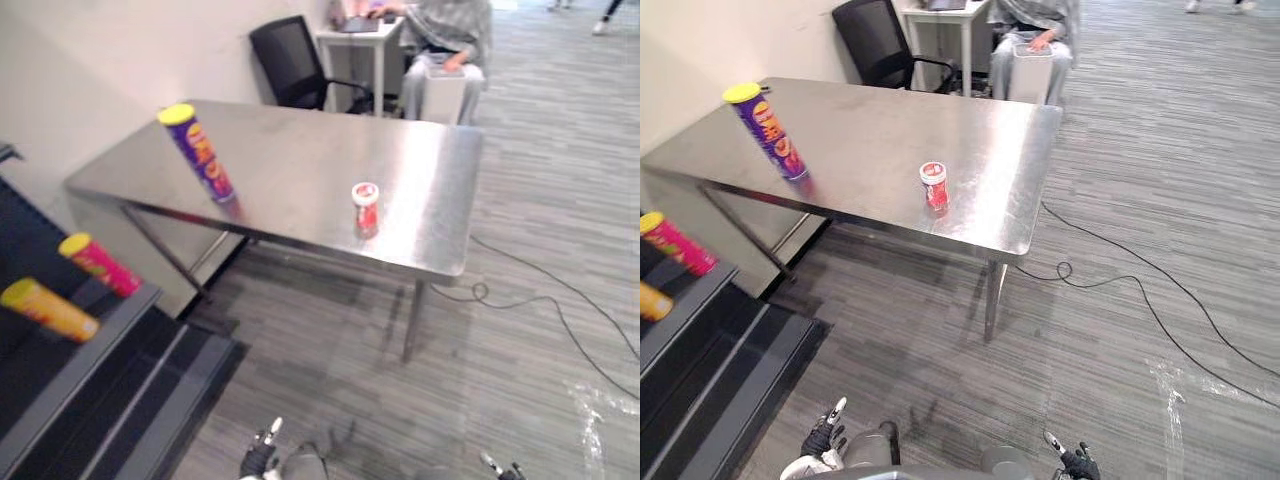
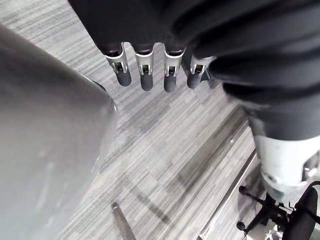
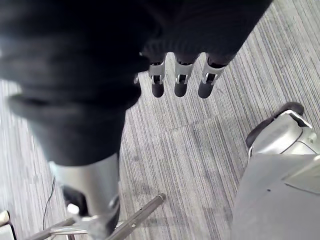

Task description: Put the gum and the chips on the shelf.

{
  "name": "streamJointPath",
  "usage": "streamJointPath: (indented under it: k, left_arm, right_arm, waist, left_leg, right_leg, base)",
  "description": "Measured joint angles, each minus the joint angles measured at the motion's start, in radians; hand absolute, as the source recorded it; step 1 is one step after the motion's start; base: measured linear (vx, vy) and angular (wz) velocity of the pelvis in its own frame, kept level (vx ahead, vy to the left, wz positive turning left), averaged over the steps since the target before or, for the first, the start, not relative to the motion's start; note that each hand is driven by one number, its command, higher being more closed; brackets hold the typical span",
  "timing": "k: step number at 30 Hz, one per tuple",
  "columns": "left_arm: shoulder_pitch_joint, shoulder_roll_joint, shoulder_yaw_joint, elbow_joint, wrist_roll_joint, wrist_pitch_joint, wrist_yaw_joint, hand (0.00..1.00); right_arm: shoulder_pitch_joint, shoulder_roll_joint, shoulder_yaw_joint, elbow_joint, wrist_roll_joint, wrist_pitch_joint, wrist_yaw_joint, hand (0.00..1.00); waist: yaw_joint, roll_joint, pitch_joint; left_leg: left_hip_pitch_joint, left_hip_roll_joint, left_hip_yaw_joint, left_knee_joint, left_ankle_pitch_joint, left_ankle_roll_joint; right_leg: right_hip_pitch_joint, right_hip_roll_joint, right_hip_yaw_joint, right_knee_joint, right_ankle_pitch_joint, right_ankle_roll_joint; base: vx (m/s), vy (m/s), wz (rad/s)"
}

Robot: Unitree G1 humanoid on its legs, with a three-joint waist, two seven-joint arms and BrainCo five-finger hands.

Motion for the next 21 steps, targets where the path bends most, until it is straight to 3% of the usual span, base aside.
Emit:
streamJointPath:
  k: [1,5,7,9,12,15,18,21]
  left_arm:
    - [0.001,0.012,0.0,0.007,0.002,0.001,0.0,0.0]
    - [-0.002,0.041,-0.014,0.057,0.01,0.001,0.0,0.0]
    - [-0.004,0.043,-0.049,0.079,0.01,0.001,0.002,0.0]
    - [-0.003,0.045,-0.083,0.082,0.011,0.001,0.003,0.0]
    - [-0.003,0.059,-0.122,0.082,0.014,0.002,0.003,0.0]
    - [-0.007,0.071,-0.133,0.081,0.084,0.003,0.005,0.0]
    - [-0.007,0.071,-0.13,0.083,0.121,0.007,0.016,0.0]
    - [0.009,0.071,-0.108,0.086,0.132,0.018,0.022,0.0]
  right_arm:
    - [0.005,0.025,-0.015,0.004,-0.001,0.001,0.005,0.0]
    - [0.011,0.058,-0.084,0.017,-0.01,0.003,0.02,0.0]
    - [-0.02,0.039,-0.08,0.05,-0.012,0.005,0.021,0.0]
    - [-0.028,0.033,-0.076,0.053,-0.019,0.005,0.022,0.0]
    - [-0.045,0.027,-0.074,0.069,-0.021,0.008,0.019,0.0]
    - [-0.051,0.01,-0.07,0.086,-0.022,0.014,0.013,0.0]
    - [-0.046,-0.01,-0.103,0.098,-0.021,0.016,-0.002,0.0]
    - [-0.066,-0.034,-0.222,0.123,-0.017,0.017,-0.003,0.0]
  waist:
    - [-0.001,-0.028,-0.021]
    - [0.001,-0.045,-0.058]
    - [0.001,-0.021,-0.062]
    - [0.003,-0.003,-0.06]
    - [0.01,0.0,-0.061]
    - [0.009,0.005,-0.063]
    - [0.009,0.007,-0.058]
    - [0.014,0.011,-0.06]
  left_leg:
    - [0.012,-0.024,0.043,-0.008,-0.015,0.008]
    - [0.035,-0.052,0.141,-0.01,-0.063,0.05]
    - [0.082,-0.051,0.22,-0.062,-0.063,0.066]
    - [0.121,-0.056,0.271,-0.106,-0.052,0.082]
    - [0.164,-0.075,0.331,-0.153,-0.045,0.093]
    - [0.173,-0.091,0.333,-0.158,-0.038,0.096]
    - [0.172,-0.11,0.281,-0.215,0.007,0.09]
    - [0.195,-0.124,0.252,-0.311,0.068,0.085]
  right_leg:
    - [-0.004,-0.041,-0.015,-0.018,0.025,0.029]
    - [-0.007,-0.097,-0.015,-0.108,0.126,0.056]
    - [-0.026,-0.121,-0.115,-0.137,0.226,0.054]
    - [-0.025,-0.148,-0.266,-0.161,0.277,0.05]
    - [-0.019,-0.189,-0.483,-0.188,0.294,0.045]
    - [0.014,-0.192,-0.514,-0.256,0.295,0.045]
    - [0.03,-0.192,-0.561,-0.305,0.301,0.055]
    - [0.043,-0.178,-0.593,-0.342,0.311,0.072]
  base:
    - [0.29,0.442,-0.81]
    - [0.19,0.338,-0.7]
    - [0.09,0.246,-0.88]
    - [0.06,0.198,-0.79]
    - [0.03,0.111,-0.6]
    - [0.0,-0.005,-0.22]
    - [-0.03,-0.058,0.26]
    - [-0.06,-0.049,0.23]
